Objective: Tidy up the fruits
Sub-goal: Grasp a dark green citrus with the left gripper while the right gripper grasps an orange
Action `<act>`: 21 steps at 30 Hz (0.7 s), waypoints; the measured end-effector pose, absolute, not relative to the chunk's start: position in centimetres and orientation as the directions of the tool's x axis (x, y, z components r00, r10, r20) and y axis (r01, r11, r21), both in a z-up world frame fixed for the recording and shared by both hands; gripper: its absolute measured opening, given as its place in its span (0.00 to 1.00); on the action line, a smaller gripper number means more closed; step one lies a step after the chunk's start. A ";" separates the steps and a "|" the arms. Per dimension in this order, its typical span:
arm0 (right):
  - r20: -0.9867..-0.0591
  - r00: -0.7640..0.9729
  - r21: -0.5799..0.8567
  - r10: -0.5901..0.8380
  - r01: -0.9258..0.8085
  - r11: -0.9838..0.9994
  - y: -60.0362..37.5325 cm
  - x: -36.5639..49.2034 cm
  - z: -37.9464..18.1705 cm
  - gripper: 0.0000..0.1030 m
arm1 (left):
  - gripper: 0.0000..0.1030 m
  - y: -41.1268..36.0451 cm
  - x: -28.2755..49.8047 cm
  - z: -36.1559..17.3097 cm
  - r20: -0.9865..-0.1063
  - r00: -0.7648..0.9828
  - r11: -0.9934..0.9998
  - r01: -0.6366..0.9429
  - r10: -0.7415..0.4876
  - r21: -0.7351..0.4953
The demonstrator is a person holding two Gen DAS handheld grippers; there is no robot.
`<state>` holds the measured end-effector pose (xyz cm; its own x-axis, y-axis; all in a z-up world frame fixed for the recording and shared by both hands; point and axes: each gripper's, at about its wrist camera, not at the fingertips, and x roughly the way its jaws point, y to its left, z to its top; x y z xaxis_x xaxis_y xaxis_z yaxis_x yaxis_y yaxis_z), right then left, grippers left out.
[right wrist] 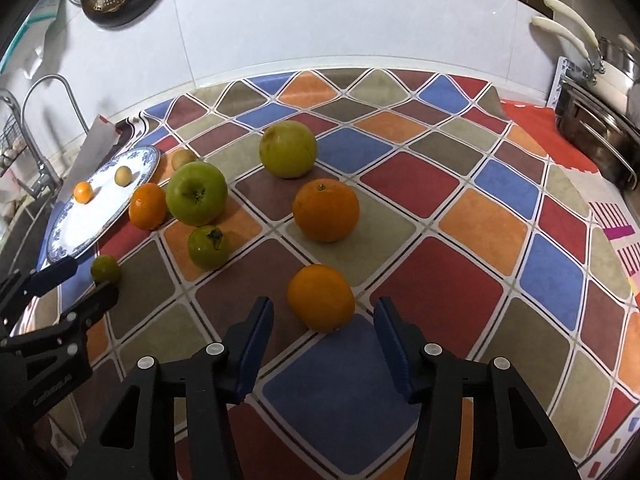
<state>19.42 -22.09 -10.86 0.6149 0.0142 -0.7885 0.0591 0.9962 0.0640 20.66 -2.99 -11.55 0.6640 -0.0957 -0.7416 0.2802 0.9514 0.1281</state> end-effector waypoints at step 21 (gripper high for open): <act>-0.792 0.611 0.042 -0.008 0.067 0.997 -21.9 19.8 -10.9 0.33 | 0.28 -3.1 21.1 -12.0 -0.759 0.639 0.941 0.320 -0.126 0.113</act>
<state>19.85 -21.92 -10.94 0.6106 -0.0078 -0.7919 0.0671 0.9969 0.0420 21.12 -3.07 -11.97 0.6389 -0.1263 -0.7588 0.3198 0.9408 0.1127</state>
